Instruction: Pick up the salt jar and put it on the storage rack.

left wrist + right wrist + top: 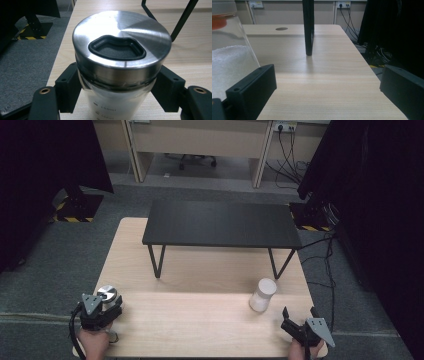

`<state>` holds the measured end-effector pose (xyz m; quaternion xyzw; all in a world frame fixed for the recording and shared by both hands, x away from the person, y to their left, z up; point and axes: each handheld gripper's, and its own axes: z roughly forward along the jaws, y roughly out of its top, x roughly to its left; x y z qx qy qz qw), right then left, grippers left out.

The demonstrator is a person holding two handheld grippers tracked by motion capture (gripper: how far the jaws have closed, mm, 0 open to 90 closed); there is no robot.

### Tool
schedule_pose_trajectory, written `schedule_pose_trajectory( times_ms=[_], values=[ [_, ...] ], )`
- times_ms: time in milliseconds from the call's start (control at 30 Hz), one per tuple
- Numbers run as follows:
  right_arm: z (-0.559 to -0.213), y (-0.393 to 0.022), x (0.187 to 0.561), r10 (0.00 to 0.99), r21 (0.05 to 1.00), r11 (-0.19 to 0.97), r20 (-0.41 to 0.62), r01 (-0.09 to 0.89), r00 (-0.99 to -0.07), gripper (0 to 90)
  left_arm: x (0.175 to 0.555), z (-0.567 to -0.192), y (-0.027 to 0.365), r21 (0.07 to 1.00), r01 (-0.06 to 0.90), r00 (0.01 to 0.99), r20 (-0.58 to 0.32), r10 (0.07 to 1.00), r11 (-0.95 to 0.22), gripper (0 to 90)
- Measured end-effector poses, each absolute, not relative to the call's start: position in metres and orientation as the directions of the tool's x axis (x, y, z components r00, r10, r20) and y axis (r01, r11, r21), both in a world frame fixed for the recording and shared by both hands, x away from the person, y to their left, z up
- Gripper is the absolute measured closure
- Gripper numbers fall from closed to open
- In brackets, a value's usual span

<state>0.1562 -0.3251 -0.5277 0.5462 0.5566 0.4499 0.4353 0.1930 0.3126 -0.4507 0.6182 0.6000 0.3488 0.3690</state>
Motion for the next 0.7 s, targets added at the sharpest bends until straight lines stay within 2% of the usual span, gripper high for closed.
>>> schedule_pose_trajectory(
  times_ms=[700],
  values=[
    [-0.5268, -0.3245, 0.1571, 1.0, 0.975, 0.008, -0.002, 0.224, -0.026, 0.8, 0.1939, -0.4458, 0.3107, 0.866, 0.501, 0.053, -0.033, 0.998, 0.002, 30.7]
  ],
)
